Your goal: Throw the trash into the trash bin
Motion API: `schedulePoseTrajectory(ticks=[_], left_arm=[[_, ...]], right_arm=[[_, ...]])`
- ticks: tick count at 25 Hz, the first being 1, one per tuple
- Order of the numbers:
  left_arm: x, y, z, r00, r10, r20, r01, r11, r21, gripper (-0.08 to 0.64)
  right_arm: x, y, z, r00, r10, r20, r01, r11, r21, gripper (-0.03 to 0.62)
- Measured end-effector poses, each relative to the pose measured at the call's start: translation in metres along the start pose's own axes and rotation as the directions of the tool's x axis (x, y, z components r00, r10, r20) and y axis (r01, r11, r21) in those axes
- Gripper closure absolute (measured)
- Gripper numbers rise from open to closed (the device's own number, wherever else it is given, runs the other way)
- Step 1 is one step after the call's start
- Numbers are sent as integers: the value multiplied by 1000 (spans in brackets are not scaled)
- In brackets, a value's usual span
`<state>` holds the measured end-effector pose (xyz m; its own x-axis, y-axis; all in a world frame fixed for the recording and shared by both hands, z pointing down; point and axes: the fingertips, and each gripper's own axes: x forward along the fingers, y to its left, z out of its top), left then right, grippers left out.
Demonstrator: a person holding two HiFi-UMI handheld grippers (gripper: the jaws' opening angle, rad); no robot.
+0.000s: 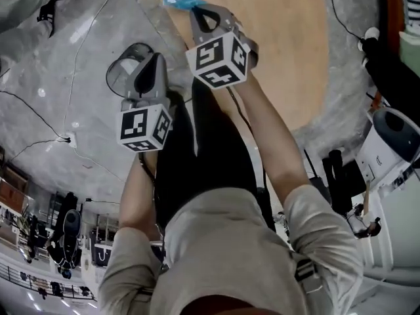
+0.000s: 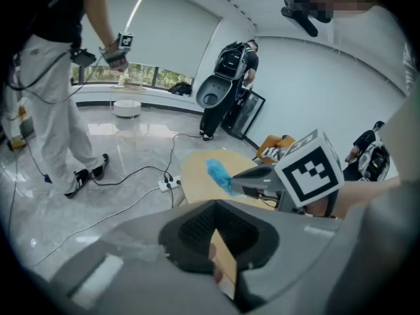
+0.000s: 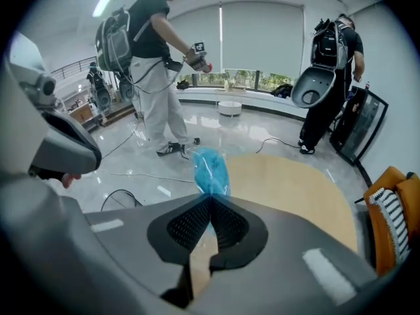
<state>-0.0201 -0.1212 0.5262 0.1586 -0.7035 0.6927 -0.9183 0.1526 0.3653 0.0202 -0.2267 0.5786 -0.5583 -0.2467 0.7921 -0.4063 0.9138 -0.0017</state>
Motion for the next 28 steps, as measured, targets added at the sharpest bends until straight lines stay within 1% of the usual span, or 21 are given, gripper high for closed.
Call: schedulePoseTrajectory(ticks=[4, 10, 13, 22, 28], left_arm=[[-28, 45, -18, 998, 58, 15, -57, 997, -58, 541], [-73, 107, -53, 988, 149, 30, -144, 981, -129, 541], [-95, 131, -71, 981, 191, 33, -182, 967, -176, 541], [-162, 193, -116, 955, 286, 71, -253, 920, -300, 541], [-207, 229, -151, 932, 349, 93, -293, 882, -369, 541]], right_arm=[[14, 62, 19, 997, 73, 22, -73, 997, 16, 581], [31, 153, 40, 983, 185, 17, -184, 981, -53, 581], [36, 192, 45, 972, 233, 2, -232, 968, -94, 581], [53, 299, 52, 944, 324, -55, -328, 920, -212, 581], [56, 367, 47, 923, 372, -96, -384, 889, -248, 581]])
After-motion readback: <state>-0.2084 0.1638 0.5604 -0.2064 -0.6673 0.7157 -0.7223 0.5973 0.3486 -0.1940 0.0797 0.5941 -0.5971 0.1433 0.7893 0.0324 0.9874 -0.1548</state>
